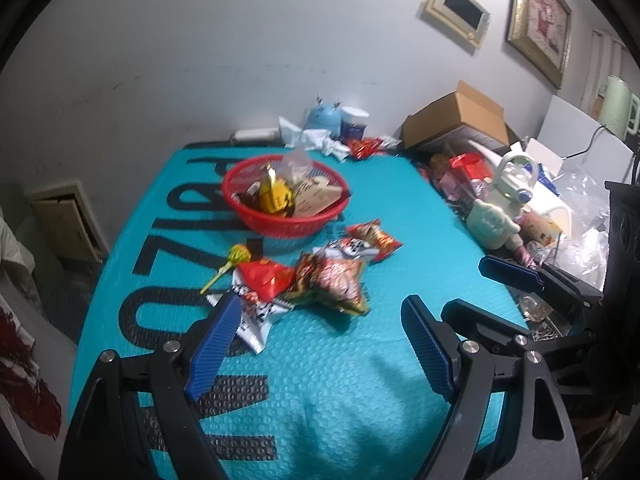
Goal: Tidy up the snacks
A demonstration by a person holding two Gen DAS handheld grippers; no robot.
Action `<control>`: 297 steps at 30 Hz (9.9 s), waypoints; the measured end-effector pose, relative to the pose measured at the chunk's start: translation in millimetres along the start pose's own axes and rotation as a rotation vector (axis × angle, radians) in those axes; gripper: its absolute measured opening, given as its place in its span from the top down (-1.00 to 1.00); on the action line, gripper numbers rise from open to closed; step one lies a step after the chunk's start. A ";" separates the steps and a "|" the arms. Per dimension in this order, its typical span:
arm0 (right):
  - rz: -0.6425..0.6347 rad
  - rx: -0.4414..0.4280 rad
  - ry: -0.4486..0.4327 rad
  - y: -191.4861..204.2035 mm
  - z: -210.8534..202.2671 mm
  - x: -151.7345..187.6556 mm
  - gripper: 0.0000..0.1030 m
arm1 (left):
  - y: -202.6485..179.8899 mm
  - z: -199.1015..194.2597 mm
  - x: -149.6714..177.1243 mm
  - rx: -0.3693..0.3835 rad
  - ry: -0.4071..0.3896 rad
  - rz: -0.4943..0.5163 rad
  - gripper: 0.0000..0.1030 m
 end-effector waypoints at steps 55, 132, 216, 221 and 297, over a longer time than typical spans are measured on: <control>-0.251 -0.147 0.263 -4.7 145.3 10.4 -0.12 | 55.2 125.5 10.8 0.009 0.261 0.087 -0.18; 0.018 -0.139 0.345 -14.1 55.9 96.8 -0.10 | -26.1 91.0 93.8 -0.010 0.285 0.200 -0.02; -0.057 -0.061 -0.051 -44.0 -15.4 -54.3 0.10 | -74.4 -4.2 -74.2 0.090 -0.161 0.193 -0.02; -0.074 -0.064 -0.096 -46.9 -5.0 -79.7 0.37 | -72.3 2.6 -99.8 0.094 -0.196 0.188 -0.02; -0.201 -0.063 0.283 -35.1 111.2 31.1 -0.62 | 6.2 103.0 25.3 -0.028 0.204 -0.023 -0.02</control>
Point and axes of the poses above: each gripper's, at about its wrist camera, not at the fingertips, and z roughly the way its jaws point, y to its left, x to its underside, the point moved 6 cm from there along z, roughly the way its jaws point, and after that the axes turned 13 degrees about -z, right-handed, at the moved point
